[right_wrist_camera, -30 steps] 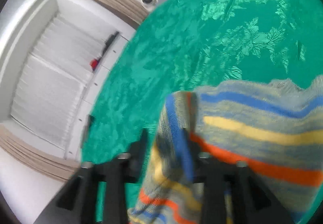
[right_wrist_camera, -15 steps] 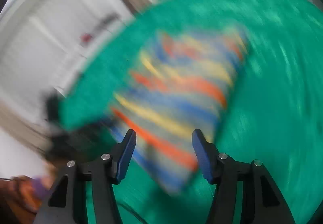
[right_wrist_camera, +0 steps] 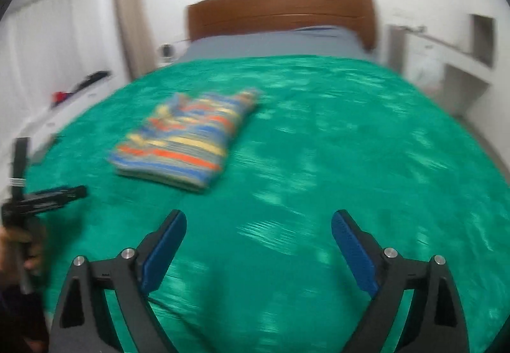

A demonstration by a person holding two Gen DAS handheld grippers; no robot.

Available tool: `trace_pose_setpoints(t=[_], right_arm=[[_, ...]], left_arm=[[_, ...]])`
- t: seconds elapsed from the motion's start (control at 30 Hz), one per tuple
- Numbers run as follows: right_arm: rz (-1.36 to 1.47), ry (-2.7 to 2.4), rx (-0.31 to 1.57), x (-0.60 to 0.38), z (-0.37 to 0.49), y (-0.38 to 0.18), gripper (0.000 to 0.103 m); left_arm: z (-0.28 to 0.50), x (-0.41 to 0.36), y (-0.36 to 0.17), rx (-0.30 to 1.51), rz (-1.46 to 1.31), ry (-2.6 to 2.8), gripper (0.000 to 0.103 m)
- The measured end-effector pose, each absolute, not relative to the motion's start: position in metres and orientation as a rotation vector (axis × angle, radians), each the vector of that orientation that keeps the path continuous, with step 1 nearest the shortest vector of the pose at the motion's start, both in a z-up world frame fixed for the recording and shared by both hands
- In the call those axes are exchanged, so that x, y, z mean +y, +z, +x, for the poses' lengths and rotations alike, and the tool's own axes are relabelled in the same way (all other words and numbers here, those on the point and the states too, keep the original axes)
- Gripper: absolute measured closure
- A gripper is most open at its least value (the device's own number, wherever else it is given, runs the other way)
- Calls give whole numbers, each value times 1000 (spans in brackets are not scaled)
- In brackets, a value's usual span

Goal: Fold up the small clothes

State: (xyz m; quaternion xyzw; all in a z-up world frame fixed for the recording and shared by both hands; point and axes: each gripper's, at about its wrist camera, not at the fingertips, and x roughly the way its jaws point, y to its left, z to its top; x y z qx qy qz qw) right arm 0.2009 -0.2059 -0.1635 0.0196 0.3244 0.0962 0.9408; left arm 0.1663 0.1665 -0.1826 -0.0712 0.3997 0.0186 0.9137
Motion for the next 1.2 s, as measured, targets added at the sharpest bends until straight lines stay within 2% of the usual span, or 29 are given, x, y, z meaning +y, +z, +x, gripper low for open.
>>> trace_pose_setpoints(t=[0.07,0.17,0.33,1.2], right_arm=[[86,133,692,-218,202,-183,11],[156,129,755,-230,206,-217,11],[109,128,700,-225,206,-224,5],[120,149,692,-230,199,-226,5]], left_arm=[[165,157,-198,803,-80,46,1],[158,154,-201,757,-53,48,1],[157,158,-202,747,-67,32,1],[154,154,-205,736,-58,38,1]])
